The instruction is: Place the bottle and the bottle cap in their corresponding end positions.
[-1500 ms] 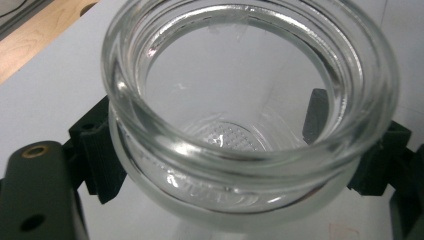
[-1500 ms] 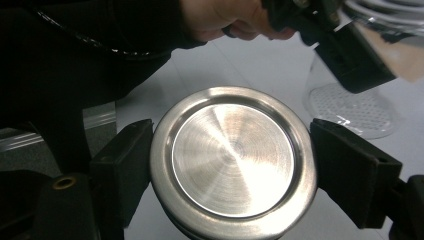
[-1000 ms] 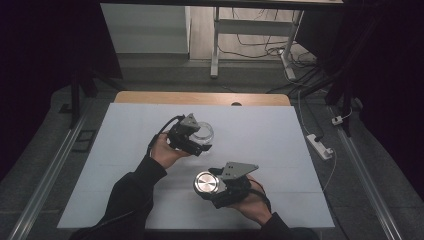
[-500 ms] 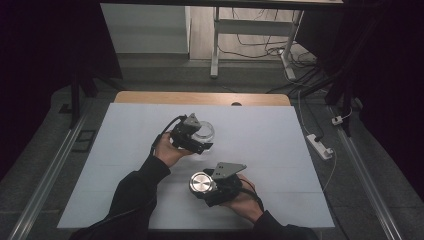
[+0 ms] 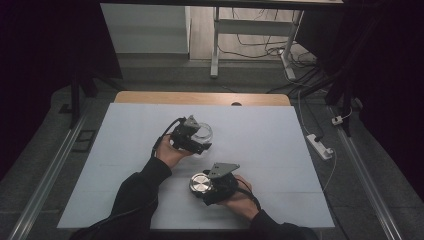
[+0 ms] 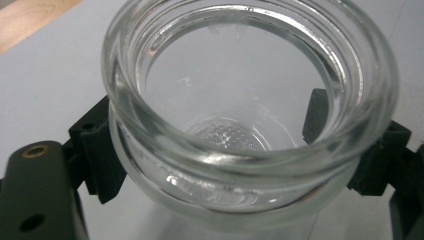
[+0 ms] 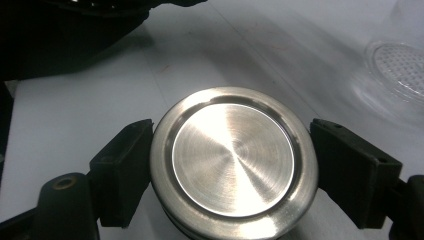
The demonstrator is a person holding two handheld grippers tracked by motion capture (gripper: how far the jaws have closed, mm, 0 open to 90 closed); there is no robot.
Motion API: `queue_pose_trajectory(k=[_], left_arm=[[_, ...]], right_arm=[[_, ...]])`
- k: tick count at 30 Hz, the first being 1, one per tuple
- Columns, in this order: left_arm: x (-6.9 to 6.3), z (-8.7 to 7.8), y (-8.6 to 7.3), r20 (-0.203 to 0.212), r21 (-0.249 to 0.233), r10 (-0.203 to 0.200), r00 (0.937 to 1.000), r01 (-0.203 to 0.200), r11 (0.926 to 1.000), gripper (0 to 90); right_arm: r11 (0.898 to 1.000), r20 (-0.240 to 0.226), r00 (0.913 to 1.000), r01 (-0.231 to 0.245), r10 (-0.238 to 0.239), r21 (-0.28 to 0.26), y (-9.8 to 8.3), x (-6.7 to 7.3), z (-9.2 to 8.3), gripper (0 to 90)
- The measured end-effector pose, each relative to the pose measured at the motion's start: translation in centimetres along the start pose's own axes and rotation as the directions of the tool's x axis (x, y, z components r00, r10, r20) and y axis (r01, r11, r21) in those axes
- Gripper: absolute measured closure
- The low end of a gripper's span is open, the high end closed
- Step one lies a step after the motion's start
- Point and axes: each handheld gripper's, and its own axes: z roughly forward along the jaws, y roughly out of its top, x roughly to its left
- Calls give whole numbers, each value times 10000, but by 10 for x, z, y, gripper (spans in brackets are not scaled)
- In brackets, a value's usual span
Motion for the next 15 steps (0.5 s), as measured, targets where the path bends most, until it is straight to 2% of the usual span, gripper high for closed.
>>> queue_pose_trajectory(k=[8, 15], left_arm=[[-2, 10, -5, -31, 110, -12, 10000, 12, 9999, 156], [-2, 14, -6, -16, 132, -60, 10000, 60, 9999, 156]], right_arm=[[9998, 71, 10000, -34, 33, 173, -2, -2, 3, 200], [9986, 158, 9996, 215, -222, 473, -5, -1, 9, 199]])
